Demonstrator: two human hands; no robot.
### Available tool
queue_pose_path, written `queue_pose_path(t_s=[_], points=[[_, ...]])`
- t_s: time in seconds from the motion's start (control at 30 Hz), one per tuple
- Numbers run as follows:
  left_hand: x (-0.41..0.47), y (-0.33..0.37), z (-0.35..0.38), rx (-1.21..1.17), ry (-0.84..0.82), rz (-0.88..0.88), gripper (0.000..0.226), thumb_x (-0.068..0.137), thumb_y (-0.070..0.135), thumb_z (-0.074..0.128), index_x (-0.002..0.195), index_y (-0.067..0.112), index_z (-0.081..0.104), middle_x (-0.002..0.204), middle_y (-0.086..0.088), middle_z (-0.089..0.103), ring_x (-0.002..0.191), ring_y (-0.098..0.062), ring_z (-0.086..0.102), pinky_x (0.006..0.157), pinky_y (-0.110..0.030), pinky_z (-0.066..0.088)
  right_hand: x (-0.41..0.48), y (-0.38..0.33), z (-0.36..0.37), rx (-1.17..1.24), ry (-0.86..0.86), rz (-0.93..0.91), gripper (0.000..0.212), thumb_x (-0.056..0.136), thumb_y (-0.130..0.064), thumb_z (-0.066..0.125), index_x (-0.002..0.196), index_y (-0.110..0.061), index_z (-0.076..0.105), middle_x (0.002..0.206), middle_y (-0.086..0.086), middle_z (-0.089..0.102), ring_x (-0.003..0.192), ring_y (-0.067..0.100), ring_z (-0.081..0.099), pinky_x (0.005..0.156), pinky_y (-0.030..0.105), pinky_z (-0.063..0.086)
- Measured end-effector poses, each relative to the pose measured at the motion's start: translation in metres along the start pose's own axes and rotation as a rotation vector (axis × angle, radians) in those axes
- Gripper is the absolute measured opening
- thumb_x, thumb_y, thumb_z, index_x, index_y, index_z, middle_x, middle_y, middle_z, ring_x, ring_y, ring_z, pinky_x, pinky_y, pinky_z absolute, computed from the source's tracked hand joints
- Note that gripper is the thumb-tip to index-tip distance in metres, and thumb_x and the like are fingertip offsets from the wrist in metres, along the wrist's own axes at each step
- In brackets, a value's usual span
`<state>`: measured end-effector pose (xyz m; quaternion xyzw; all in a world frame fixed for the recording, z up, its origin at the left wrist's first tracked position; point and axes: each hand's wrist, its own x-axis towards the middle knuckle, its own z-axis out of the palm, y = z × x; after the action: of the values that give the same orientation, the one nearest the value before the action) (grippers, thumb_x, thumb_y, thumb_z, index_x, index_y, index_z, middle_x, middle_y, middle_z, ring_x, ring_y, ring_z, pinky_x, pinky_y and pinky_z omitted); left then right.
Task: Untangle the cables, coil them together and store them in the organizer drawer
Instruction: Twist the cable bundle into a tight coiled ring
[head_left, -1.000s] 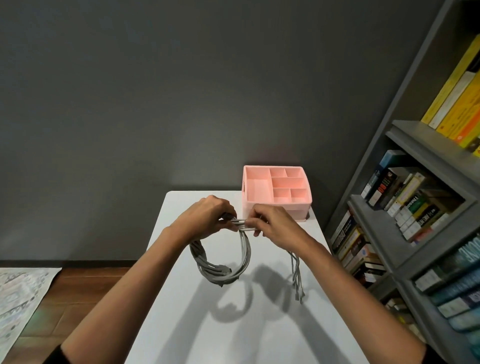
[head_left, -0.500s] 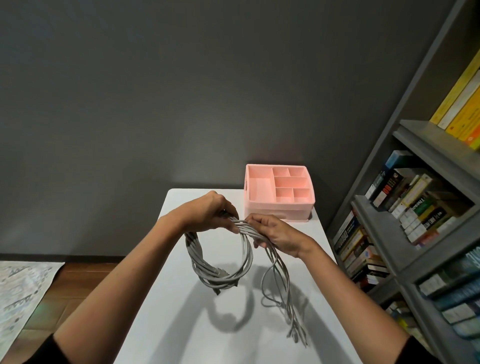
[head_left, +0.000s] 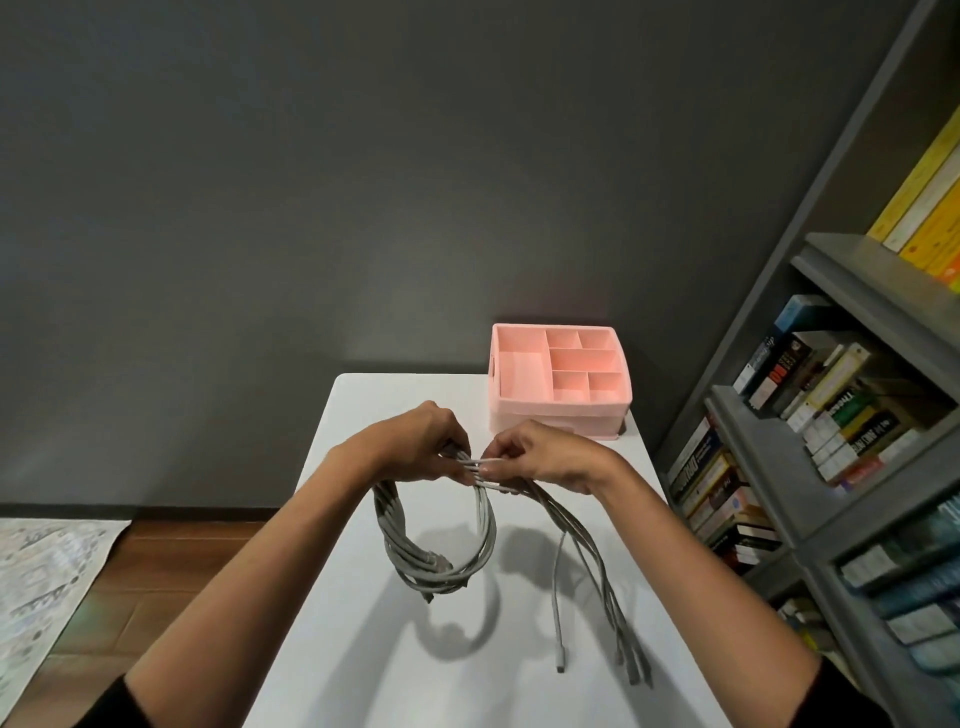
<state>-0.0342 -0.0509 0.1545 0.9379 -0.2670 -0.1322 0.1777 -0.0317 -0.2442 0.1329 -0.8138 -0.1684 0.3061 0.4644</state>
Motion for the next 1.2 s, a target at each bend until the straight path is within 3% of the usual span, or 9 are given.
queue_pose_path(t_s=[0.27, 0.4, 0.5, 0.6, 0.7, 0.87, 1.03, 1.1, 1.2], points=[[0.002, -0.005, 0.000, -0.031, 0.026, 0.024, 0.027, 0.083, 0.035, 0.071, 0.093, 0.010, 0.072, 0.063, -0.001, 0.058, 0.050, -0.009, 0.044, 0.053, -0.019, 0.036, -0.006, -0.006, 0.000, -0.261, 0.017, 0.047, 0.028, 0.099, -0.037, 0.048, 0.083, -0.016, 0.057, 0.062, -0.006, 0.062, 0.052, 0.004, 0.054, 0.055, 0.020, 0.039], [-0.004, -0.009, -0.009, -0.129, 0.114, 0.051, 0.021, 0.083, 0.035, 0.072, 0.089, 0.014, 0.072, 0.052, 0.008, 0.049, 0.050, -0.007, 0.045, 0.049, -0.014, 0.031, -0.009, 0.010, 0.001, 0.127, 0.064, -0.071, 0.037, 0.101, -0.039, 0.039, 0.078, -0.015, 0.053, 0.054, -0.013, 0.042, 0.050, 0.002, 0.035, 0.058, 0.021, 0.031], [-0.006, -0.013, -0.010, -0.127, 0.143, 0.061, 0.020, 0.083, 0.034, 0.072, 0.088, 0.015, 0.072, 0.051, 0.009, 0.048, 0.051, -0.007, 0.044, 0.049, -0.015, 0.031, -0.004, 0.028, -0.004, 0.196, 0.086, -0.124, 0.031, 0.099, -0.034, 0.047, 0.082, -0.011, 0.058, 0.056, -0.004, 0.041, 0.050, 0.004, 0.033, 0.054, 0.018, 0.027], [-0.008, -0.022, -0.007, -0.080, 0.109, 0.040, 0.020, 0.084, 0.033, 0.072, 0.089, 0.013, 0.073, 0.050, 0.011, 0.048, 0.051, -0.006, 0.046, 0.050, -0.016, 0.033, 0.003, 0.037, -0.003, 0.080, 0.076, -0.124, 0.020, 0.099, -0.024, 0.050, 0.085, -0.012, 0.056, 0.060, 0.001, 0.049, 0.051, 0.006, 0.042, 0.051, 0.015, 0.034], [-0.009, -0.027, -0.010, -0.085, 0.107, 0.021, 0.018, 0.083, 0.032, 0.072, 0.087, 0.014, 0.072, 0.047, 0.016, 0.050, 0.052, -0.005, 0.046, 0.050, -0.015, 0.032, 0.013, 0.039, -0.001, -0.130, 0.145, -0.169, 0.019, 0.101, -0.018, 0.046, 0.085, -0.021, 0.055, 0.086, 0.005, 0.063, 0.071, 0.014, 0.063, 0.064, 0.022, 0.049], [-0.011, -0.027, -0.024, -0.117, 0.151, 0.026, 0.019, 0.083, 0.035, 0.072, 0.086, 0.017, 0.073, 0.051, 0.020, 0.053, 0.051, -0.006, 0.046, 0.051, -0.016, 0.034, 0.017, 0.057, 0.000, -0.413, 0.296, -0.186, 0.009, 0.096, -0.011, 0.047, 0.089, -0.015, 0.051, 0.084, -0.002, 0.057, 0.076, 0.015, 0.054, 0.064, 0.016, 0.039], [-0.023, -0.022, -0.056, -0.190, 0.254, 0.055, 0.015, 0.080, 0.038, 0.072, 0.081, 0.023, 0.073, 0.047, 0.012, 0.046, 0.046, -0.007, 0.039, 0.047, -0.013, 0.030, 0.009, 0.099, -0.014, -0.364, 0.290, 0.017, 0.028, 0.087, 0.003, 0.050, 0.082, -0.022, 0.062, 0.092, -0.003, 0.057, 0.081, 0.013, 0.057, 0.078, 0.025, 0.046], [-0.024, -0.019, -0.067, -0.186, 0.256, 0.061, 0.014, 0.081, 0.038, 0.072, 0.080, 0.024, 0.072, 0.047, 0.011, 0.043, 0.047, -0.007, 0.036, 0.047, -0.014, 0.029, 0.006, 0.107, -0.016, -0.256, 0.313, 0.062, 0.038, 0.087, 0.006, 0.050, 0.080, -0.028, 0.062, 0.097, 0.005, 0.068, 0.090, 0.018, 0.064, 0.084, 0.029, 0.050], [-0.020, -0.015, -0.070, -0.185, 0.211, 0.058, 0.013, 0.081, 0.038, 0.072, 0.082, 0.024, 0.072, 0.047, 0.015, 0.047, 0.047, -0.005, 0.040, 0.047, -0.014, 0.030, 0.010, 0.111, -0.017, 0.044, 0.304, 0.181, 0.033, 0.089, 0.008, 0.049, 0.093, -0.020, 0.064, 0.091, 0.007, 0.066, 0.087, 0.019, 0.063, 0.082, 0.032, 0.053]])
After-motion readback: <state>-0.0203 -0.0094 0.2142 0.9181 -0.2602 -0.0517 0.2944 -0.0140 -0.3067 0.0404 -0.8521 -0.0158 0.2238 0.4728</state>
